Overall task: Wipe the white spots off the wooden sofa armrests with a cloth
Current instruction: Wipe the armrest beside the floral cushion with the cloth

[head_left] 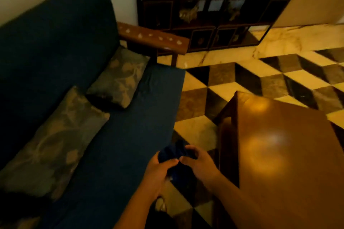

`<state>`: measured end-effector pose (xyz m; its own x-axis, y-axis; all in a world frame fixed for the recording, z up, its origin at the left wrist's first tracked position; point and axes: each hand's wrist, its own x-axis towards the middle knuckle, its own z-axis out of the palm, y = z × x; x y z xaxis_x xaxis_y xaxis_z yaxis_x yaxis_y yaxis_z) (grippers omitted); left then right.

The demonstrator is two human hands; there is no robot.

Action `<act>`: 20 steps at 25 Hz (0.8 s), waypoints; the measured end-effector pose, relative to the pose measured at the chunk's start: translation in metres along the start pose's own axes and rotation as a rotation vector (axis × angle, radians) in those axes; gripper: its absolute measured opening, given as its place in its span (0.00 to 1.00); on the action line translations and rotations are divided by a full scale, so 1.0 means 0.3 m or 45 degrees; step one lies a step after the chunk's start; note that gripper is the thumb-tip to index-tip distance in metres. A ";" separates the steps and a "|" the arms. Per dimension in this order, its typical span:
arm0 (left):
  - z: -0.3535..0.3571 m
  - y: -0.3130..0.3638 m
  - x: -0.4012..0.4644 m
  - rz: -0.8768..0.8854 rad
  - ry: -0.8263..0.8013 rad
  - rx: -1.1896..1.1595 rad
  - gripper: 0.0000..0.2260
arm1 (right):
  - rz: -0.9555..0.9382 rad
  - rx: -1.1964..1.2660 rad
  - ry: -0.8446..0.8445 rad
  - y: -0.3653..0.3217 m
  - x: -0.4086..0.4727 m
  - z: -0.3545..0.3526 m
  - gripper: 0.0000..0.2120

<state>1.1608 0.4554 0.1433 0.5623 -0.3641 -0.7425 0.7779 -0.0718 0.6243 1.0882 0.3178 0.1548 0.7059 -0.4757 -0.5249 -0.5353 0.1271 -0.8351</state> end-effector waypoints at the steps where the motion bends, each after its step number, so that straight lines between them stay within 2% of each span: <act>1: 0.026 0.044 0.048 -0.015 -0.022 0.008 0.24 | -0.015 0.000 0.009 -0.024 0.049 -0.018 0.15; 5: 0.165 0.194 0.227 -0.010 -0.050 0.269 0.22 | 0.043 0.094 0.132 -0.104 0.222 -0.100 0.13; 9: 0.375 0.371 0.464 0.081 -0.042 0.462 0.13 | 0.051 0.196 0.035 -0.213 0.450 -0.233 0.24; 13: 0.661 0.567 0.759 0.153 -0.023 0.500 0.14 | -0.048 0.171 0.044 -0.367 0.811 -0.449 0.30; 15: 0.789 0.655 0.857 0.175 -0.010 0.457 0.13 | -0.024 0.232 0.037 -0.457 0.969 -0.562 0.30; 20: 1.005 0.916 1.019 0.222 0.104 0.346 0.11 | -0.033 0.191 -0.163 -0.753 1.324 -0.773 0.21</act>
<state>1.4619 0.0444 0.1612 0.7098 -0.3177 -0.6286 0.5704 -0.2643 0.7777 1.3819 -0.1017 0.1733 0.7768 -0.3669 -0.5119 -0.4480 0.2492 -0.8586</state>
